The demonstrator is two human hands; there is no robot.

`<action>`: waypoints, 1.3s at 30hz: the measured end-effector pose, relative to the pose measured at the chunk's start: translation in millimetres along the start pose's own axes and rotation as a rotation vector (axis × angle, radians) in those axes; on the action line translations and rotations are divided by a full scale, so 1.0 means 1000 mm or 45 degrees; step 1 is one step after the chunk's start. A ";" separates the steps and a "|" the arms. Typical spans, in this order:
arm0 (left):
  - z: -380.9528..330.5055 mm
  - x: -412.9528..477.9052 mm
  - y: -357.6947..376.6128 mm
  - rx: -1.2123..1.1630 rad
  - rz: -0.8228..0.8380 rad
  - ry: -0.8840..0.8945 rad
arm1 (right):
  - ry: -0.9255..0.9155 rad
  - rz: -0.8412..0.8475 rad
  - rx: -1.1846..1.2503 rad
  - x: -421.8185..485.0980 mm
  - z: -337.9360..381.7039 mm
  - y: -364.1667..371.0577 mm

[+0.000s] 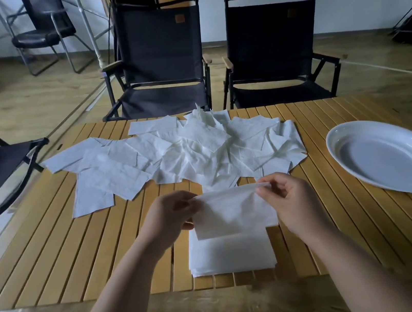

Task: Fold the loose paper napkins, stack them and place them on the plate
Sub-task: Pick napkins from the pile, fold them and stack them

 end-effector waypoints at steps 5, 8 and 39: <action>0.009 -0.011 0.001 -0.015 0.044 -0.088 | 0.204 0.080 0.047 -0.012 -0.018 0.011; 0.024 -0.017 0.008 0.031 0.086 -0.171 | 0.413 0.219 -0.068 -0.020 -0.039 0.023; 0.040 -0.012 0.011 0.417 0.068 -0.231 | 0.464 0.233 -0.398 -0.015 -0.057 0.037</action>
Point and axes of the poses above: each hand's wrist, its own x-axis towards the middle knuckle, its own y-axis out of the palm, z = x × y, the point moved 5 cm from there along x, towards the middle knuckle, and after that the axes turned 8 degrees about z, right-handed, at the moved point
